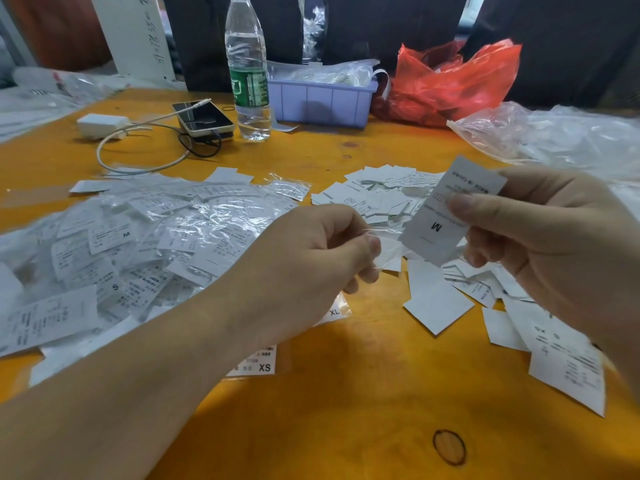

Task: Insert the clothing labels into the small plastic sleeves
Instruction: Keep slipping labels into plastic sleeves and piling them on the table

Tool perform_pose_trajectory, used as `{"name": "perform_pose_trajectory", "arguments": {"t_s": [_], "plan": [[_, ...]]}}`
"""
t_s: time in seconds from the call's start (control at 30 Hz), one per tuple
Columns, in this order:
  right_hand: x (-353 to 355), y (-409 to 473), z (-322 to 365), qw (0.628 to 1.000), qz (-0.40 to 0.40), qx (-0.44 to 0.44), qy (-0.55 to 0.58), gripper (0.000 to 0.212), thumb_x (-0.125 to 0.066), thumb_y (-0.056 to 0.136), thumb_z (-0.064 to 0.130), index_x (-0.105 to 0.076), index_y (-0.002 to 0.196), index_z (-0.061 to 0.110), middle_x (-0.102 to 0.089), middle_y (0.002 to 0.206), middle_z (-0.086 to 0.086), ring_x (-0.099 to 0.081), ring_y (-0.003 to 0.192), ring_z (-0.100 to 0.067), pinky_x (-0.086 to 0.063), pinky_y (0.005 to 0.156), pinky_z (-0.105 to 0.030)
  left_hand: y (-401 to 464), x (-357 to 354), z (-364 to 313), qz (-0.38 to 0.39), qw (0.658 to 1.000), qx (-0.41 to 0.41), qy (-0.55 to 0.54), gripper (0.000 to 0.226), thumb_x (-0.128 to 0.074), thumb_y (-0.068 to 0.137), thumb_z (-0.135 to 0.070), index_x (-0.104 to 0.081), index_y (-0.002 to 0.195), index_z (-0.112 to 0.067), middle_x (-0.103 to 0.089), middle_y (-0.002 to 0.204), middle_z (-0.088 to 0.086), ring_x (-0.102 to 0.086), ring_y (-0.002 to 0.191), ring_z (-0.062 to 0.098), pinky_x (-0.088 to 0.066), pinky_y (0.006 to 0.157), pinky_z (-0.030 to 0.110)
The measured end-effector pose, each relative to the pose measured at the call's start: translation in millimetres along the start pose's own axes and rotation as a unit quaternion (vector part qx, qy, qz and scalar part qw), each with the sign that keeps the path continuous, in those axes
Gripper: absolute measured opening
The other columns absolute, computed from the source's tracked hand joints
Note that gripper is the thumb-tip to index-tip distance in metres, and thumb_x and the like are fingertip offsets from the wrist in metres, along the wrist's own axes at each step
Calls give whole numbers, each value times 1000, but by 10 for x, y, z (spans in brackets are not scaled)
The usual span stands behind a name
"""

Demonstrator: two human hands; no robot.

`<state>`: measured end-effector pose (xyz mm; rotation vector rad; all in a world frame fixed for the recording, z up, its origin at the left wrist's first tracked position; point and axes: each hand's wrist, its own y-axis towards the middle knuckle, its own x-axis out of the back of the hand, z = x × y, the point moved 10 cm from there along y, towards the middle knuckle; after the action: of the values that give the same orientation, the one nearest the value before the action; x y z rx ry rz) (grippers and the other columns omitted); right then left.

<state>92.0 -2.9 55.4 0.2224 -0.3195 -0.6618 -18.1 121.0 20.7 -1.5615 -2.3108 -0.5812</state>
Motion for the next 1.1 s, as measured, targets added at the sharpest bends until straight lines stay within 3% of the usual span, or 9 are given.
{"name": "perform_pose_trajectory", "arguments": {"t_s": [0.2,0.53,0.67,0.97,1.1], "plan": [[32,8,1,999,-9,7,38,16,-82,67,28,-78,78,16,-65,61,-3,-50,51,-12,-46,51,-23,2,-9,8,4,1000,3,9,17,-58,95,-29,-66,82,-22,-72,75,-11,-66,65,3,-45,54,11],[-5,6,21,999,4,31,31,8,-77,76,26,-78,80,20,-65,61,-3,-49,52,-14,-45,53,-26,-20,-116,-7,52,999,2,-9,14,-59,95,-21,-68,84,-19,-72,74,-7,-65,64,6,-48,58,13],[22,9,26,999,-6,38,38,21,-74,72,36,-78,83,19,-66,64,-2,-49,54,-14,-46,53,-25,-18,-143,5,70,997,5,-15,14,-60,95,-20,-68,84,-19,-70,70,-6,-63,62,6,-49,60,16],[60,0,88,998,-18,63,18,16,-72,76,36,-78,82,22,-66,64,-1,-48,57,-20,-46,54,-25,-32,-183,-7,95,995,6,-27,13,-62,93,-20,-70,85,-15,-67,65,-8,-59,60,5,-49,60,17],[40,-1,103,998,-10,67,9,15,-72,78,36,-78,84,24,-70,70,-4,-48,56,-18,-46,55,-24,-36,-209,-27,106,994,3,-35,18,-55,82,-28,-70,85,-18,-67,65,-8,-56,56,3,-46,57,16]]}}
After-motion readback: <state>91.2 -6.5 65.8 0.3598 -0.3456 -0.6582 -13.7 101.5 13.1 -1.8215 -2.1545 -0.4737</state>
